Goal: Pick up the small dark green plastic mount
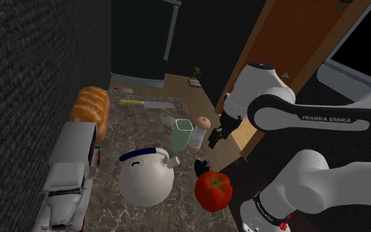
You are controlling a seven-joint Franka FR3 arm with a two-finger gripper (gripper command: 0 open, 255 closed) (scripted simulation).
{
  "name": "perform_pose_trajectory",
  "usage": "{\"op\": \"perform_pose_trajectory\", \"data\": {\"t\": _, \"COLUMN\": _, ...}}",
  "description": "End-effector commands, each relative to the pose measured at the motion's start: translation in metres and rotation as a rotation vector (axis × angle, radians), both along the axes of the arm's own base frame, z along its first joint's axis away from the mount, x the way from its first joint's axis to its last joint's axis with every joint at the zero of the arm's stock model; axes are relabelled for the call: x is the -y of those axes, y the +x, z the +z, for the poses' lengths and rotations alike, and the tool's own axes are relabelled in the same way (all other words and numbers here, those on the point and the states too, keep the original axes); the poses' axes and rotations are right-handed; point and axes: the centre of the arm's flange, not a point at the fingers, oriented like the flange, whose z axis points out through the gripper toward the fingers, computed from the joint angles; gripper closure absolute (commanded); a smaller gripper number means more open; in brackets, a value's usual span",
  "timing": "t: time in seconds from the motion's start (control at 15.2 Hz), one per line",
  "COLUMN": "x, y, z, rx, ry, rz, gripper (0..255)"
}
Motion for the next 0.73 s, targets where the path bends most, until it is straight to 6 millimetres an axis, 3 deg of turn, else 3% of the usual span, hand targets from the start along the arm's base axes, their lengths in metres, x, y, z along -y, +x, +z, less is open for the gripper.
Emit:
{"op": "perform_pose_trajectory", "data": {"t": 0.0, "x": -0.015, "y": -0.005, "z": -0.021, "rx": -0.004, "ry": 0.010, "rz": 0.009, "gripper": 0}}
{"op": "perform_pose_trajectory", "data": {"t": 0.33, "x": -0.050, "y": -0.017, "z": -0.070, "rx": -0.016, "ry": 0.032, "rz": 0.032, "gripper": 0}}
{"op": "perform_pose_trajectory", "data": {"t": 0.66, "x": -0.050, "y": -0.017, "z": -0.096, "rx": -0.016, "ry": 0.032, "rz": 0.032, "gripper": 0}}
